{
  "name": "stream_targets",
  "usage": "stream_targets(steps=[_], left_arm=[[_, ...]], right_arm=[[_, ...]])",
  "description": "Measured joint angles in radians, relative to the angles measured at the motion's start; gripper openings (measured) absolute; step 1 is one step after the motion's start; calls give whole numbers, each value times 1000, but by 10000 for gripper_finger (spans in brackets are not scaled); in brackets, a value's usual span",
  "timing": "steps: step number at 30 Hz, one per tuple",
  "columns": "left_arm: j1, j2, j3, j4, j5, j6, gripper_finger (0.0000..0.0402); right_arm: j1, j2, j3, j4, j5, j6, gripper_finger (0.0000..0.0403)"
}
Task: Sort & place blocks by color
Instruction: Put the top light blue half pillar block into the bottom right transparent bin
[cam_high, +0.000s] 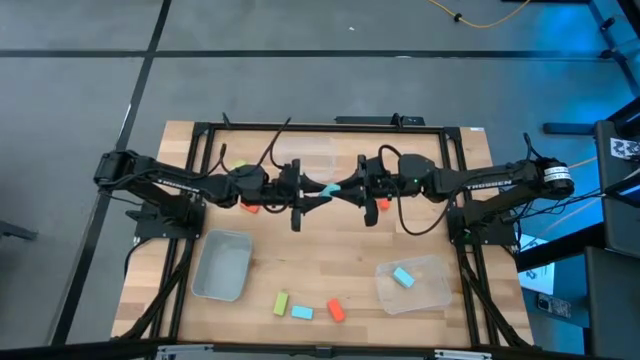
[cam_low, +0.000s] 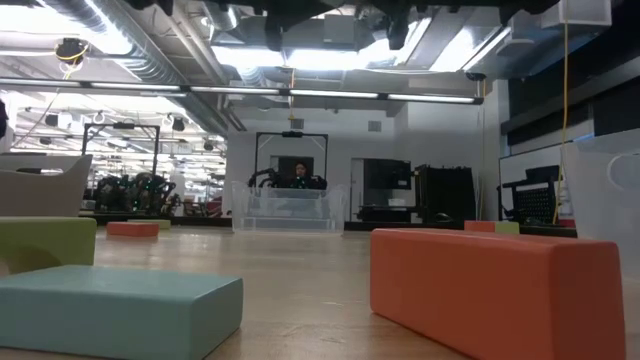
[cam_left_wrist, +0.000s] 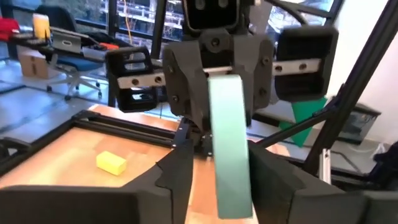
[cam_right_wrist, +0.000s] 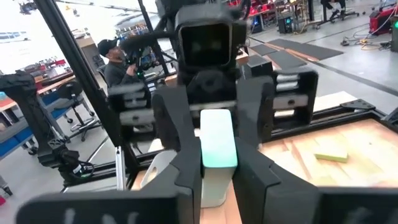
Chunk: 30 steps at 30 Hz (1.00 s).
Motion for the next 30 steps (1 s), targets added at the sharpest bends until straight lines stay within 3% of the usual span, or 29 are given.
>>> stream_targets(steps=[6,16,21,30], left_arm=[[18,-100,0,-146,41,-27,174],[54,-408,-1,-573,13,-5,187],[52,-534,-70,-578,-14,5,187],[53,-666,-152,-563,-96,-30,187]], right_arm=[[-6,-84,-1,-153,0,-39,62],[-17,-358,-1,-662,16,-83,62],[-9,-473,-1,-817,59,-78,62],[-5,-567,-24,-787,92,-79,62]])
